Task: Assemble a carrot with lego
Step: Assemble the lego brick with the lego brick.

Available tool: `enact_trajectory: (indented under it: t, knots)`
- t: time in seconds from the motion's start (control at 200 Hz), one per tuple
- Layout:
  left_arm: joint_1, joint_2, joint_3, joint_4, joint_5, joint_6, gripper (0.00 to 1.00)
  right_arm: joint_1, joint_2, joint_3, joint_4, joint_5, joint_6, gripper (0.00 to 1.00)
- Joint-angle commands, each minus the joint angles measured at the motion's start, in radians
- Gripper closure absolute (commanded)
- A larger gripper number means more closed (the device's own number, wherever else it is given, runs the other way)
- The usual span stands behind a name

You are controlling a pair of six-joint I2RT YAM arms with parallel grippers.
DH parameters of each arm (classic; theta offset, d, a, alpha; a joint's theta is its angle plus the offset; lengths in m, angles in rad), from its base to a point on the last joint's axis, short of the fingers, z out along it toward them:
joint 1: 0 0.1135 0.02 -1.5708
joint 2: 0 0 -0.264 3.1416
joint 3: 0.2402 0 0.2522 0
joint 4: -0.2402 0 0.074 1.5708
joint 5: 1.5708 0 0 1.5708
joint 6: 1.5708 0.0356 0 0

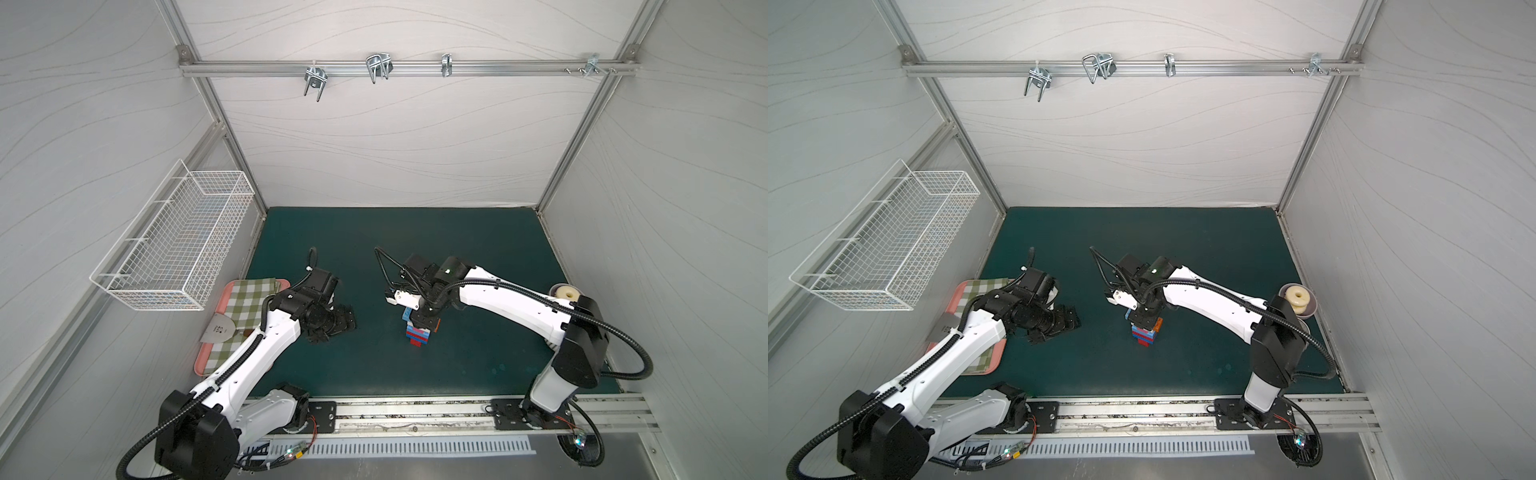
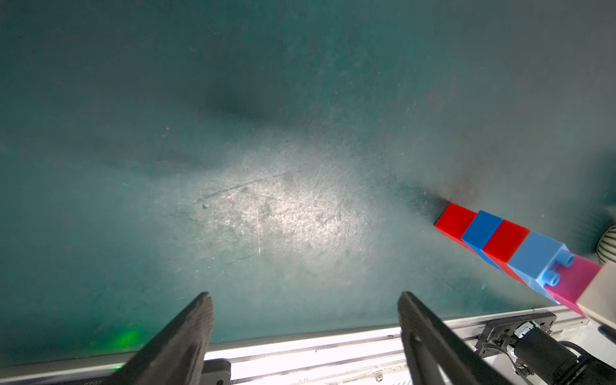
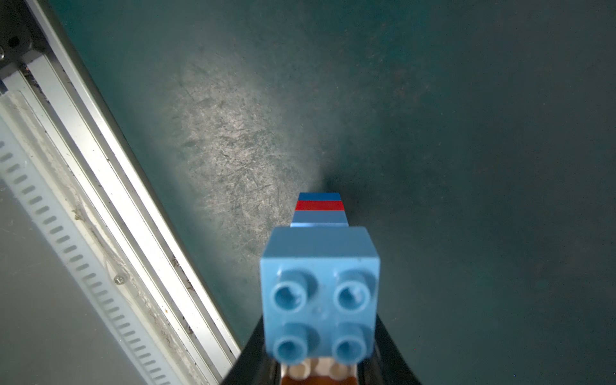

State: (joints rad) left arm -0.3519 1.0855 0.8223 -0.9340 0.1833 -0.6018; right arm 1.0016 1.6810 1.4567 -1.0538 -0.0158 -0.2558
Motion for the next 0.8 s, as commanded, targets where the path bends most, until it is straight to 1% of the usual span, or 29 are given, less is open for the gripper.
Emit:
enact_trajectory:
  t: [0.0, 0.46, 0.795]
  knots:
    - [0.005, -0.003, 0.033, -0.009, -0.019, 0.011, 0.13, 0.012, 0.018, -0.052, -0.103, -0.018, -0.013, 0.79]
    - [0.005, -0.006, 0.043, -0.019, -0.025, 0.009, 0.12, 0.023, -0.033, -0.052, -0.084, -0.016, -0.010, 0.56]
    - [0.006, -0.007, 0.045, -0.024, -0.031, 0.004, 0.12, 0.017, -0.077, -0.051, -0.028, -0.012, -0.007, 0.43]
